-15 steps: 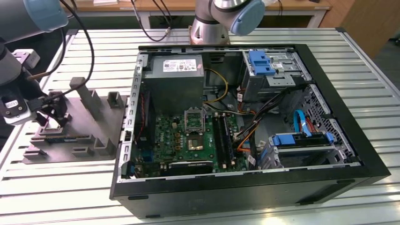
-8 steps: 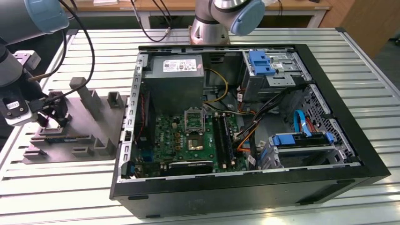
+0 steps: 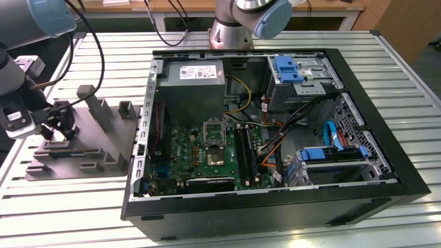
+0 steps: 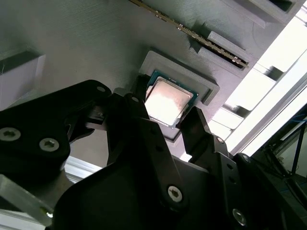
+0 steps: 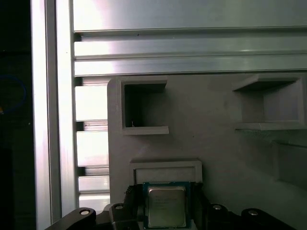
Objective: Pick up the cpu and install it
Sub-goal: 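Pick up the cpu and move it towards the insertion slot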
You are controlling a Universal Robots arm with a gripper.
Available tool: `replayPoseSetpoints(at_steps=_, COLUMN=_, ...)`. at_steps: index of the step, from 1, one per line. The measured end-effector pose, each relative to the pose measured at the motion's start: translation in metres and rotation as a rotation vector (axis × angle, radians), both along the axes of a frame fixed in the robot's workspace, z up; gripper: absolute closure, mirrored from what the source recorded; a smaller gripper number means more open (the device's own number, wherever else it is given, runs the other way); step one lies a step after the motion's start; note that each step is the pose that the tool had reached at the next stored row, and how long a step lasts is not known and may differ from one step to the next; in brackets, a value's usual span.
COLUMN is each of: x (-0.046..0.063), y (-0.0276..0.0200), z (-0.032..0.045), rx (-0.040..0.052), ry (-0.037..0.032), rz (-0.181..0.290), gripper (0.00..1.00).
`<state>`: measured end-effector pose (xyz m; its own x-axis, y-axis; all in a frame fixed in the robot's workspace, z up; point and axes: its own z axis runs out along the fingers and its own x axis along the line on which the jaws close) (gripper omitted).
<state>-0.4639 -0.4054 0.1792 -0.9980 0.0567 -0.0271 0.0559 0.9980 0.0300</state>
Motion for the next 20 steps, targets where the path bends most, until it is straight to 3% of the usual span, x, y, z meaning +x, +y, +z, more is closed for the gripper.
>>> replayPoseSetpoints(at_steps=4, x=0.0, y=0.0, z=0.0, rx=-0.0002, ry=0.0001, rz=0.0, gripper=0.45)
replayPoseSetpoints(at_steps=5, x=0.0, y=0.0, z=0.0, rx=-0.0001, ry=0.0, rz=0.0, gripper=0.53)
replayPoseSetpoints(at_steps=11, x=0.0, y=0.0, z=0.0002, rx=-0.0002, ry=-0.0001, rz=0.0, gripper=0.53)
replayPoseSetpoints(at_steps=20, x=0.0, y=0.0, z=0.0079, rx=-0.0003, ry=0.0, rz=0.0, gripper=0.53)
